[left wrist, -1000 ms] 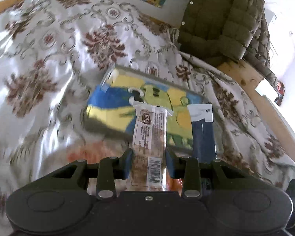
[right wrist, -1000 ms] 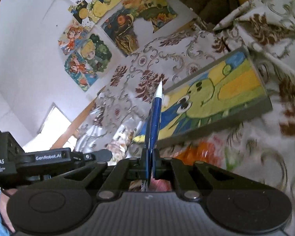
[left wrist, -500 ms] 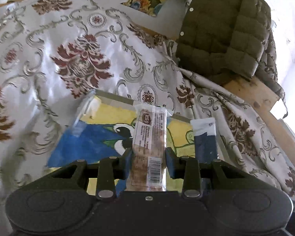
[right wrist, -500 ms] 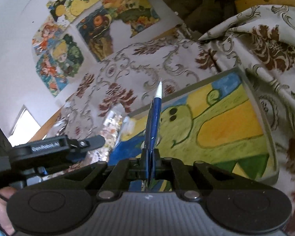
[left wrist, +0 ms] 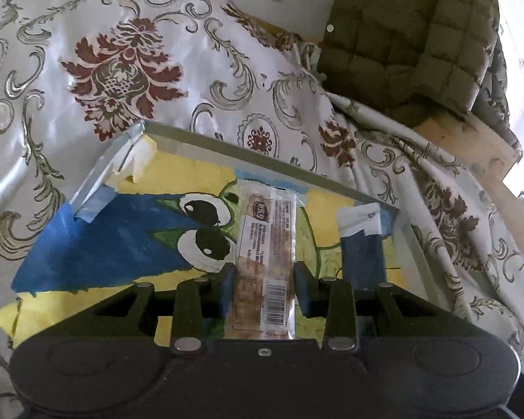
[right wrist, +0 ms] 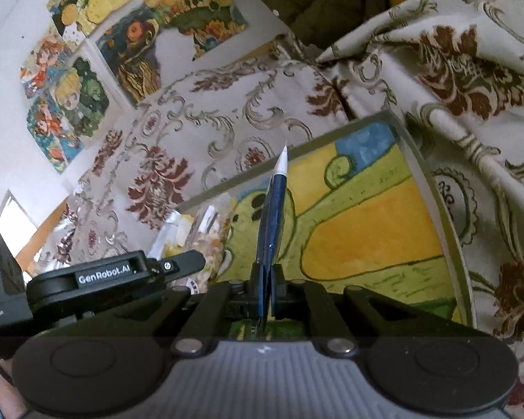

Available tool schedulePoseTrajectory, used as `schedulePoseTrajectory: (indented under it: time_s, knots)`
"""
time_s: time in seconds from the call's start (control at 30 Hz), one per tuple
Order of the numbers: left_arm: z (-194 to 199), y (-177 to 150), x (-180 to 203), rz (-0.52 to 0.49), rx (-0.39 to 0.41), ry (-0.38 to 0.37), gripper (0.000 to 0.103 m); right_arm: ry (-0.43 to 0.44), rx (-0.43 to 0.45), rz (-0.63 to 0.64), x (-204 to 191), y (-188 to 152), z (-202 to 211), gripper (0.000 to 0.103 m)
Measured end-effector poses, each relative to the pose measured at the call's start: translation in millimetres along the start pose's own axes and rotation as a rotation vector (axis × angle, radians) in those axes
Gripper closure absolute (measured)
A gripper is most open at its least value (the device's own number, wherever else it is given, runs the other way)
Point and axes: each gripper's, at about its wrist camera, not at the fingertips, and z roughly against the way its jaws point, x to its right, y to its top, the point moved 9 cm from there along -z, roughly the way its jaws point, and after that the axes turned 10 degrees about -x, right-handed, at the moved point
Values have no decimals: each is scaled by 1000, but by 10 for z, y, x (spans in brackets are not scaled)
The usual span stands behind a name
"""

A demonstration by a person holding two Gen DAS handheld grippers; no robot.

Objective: Organize snacks
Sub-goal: 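Lower the clear bar into the grey tray while the right tool lowers the blue stick beside it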

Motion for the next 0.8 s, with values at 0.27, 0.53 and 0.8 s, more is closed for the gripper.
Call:
schedulePoseTrajectory:
  time_s: [0.27,0.53,0.8]
  knots:
    - [-95,-91,-45,-9,-50,43,65,-15,-29,-4,44,-61,-72,96]
    - [-43,-133,-67,19,-61,47,52,-78,-24,58,4,-67,25,55]
    - [311,-178,-60,15,-7,47,15,-138,24,182,-182,-49,305,22]
